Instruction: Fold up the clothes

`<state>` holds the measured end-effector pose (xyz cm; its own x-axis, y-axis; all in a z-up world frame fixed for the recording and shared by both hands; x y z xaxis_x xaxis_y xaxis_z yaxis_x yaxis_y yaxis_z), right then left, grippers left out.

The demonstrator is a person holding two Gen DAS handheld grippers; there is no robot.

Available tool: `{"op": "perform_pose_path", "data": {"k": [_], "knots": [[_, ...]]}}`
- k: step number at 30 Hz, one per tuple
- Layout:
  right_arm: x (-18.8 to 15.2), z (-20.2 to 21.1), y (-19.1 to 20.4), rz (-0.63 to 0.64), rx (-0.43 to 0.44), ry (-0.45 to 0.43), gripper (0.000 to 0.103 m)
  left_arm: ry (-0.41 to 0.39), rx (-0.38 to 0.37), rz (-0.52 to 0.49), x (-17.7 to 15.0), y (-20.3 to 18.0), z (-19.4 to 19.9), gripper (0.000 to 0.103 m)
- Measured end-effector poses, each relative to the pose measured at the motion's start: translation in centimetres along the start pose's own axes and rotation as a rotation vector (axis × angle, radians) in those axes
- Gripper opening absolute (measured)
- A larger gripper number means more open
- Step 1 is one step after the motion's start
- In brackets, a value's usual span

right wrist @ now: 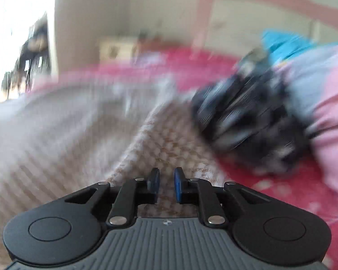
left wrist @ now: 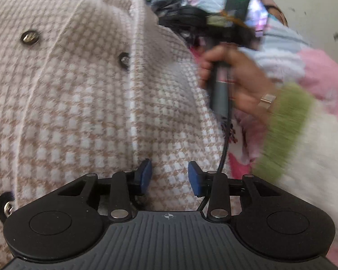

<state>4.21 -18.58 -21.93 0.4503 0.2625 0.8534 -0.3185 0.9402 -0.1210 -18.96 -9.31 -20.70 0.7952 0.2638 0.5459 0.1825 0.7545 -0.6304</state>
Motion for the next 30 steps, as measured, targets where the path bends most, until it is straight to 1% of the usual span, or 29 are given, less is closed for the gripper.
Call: {"op": "perform_pose_path", "data": {"k": [3,5,6,8,9,10,12,14,16,17,18,19,20,21,23,26,27,28,30], "knots": [[1.6,1.2,0.8,0.017,-0.056,-0.042,0.015,0.015,-0.036,0.063,0.1,1.0,0.6,0.033],[3.0,2.5,0.9,-0.028,-0.044,-0.126,0.014,0.027,-0.054,0.105,0.3,1.4,0.8,0.033],[2.9,1.9,1.0,-0.033,-0.039,-0.116,0.015,0.032,-0.064,0.115,0.2,1.6,0.8,0.033],[1.5,-1.0,1.3,-0.016,-0.041,-0.022,0.015,0.042,-0.089,0.133,0.4,2.0,0.6,0.033],[0.8,-2.1,1.4,-0.016,-0.042,0.006,0.015,0.046,-0.101,0.147,0.5,2.2,0.5,0.033],[0.7,-2.5,1.5,-0.013,-0.046,0.003,0.015,0.053,-0.113,0.168,0.5,2.6,0.6,0.033],[1.8,-1.3,1.4,-0.031,-0.062,-0.004,0.015,0.058,-0.152,0.217,0.7,3.0,0.7,0.033],[2.8,1.4,1.0,-0.107,-0.053,-0.033,0.015,0.063,-0.188,0.255,0.9,3.4,0.9,0.032],[3.1,4.6,0.3,-0.189,-0.052,-0.057,0.015,0.04,-0.201,0.267,1.2,3.7,1.3,0.033],[3.0,6.2,-0.1,-0.223,-0.059,-0.059,0.015,0.02,-0.205,0.267,1.5,3.8,1.6,0.035],[2.8,7.5,-0.3,-0.257,-0.066,-0.054,0.015,-0.001,-0.211,0.27,1.8,3.9,1.9,0.037],[2.5,8.6,-0.3,-0.298,-0.062,-0.041,0.018,-0.023,-0.218,0.273,2.2,4.1,2.3,0.039],[2.2,9.6,-0.3,-0.342,-0.051,-0.026,0.019,-0.054,-0.227,0.289,2.6,4.3,2.8,0.04],[2.1,10.1,-0.6,-0.378,-0.037,-0.016,0.019,-0.083,-0.234,0.309,3.1,4.6,2.5,0.041],[2.5,11.0,0.6,-0.444,0.003,-0.012,0.019,-0.152,-0.239,0.369,4.0,5.7,3.7,0.041],[3.0,11.2,4.7,-0.512,0.059,0.016,0.019,-0.364,-0.228,0.531,6.5,8.5,7.8,0.041],[3.2,11.1,6.5,-0.531,0.098,0.027,0.019,-0.435,-0.199,0.556,7.5,9.3,9.1,0.042],[3.4,10.8,8.6,-0.55,0.15,0.039,0.019,-0.507,-0.144,0.564,8.6,10.7,11.0,0.043],[4.1,10.0,12.6,-0.574,0.257,0.065,0.019,-0.627,0.019,0.563,10.9,13.7,14.6,0.044]]}}
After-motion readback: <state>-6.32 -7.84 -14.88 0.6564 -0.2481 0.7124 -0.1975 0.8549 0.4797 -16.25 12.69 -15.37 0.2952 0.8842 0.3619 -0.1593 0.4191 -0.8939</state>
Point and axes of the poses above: each gripper's, at about its wrist camera, not at the fingertips, and z roughly against the way its jaws point, y to its left, x to its top, the point moved 7 cm from there along -z, roughly the way its jaws point, and after that the axes turned 7 degrees about -y, right-handed, at the moved point
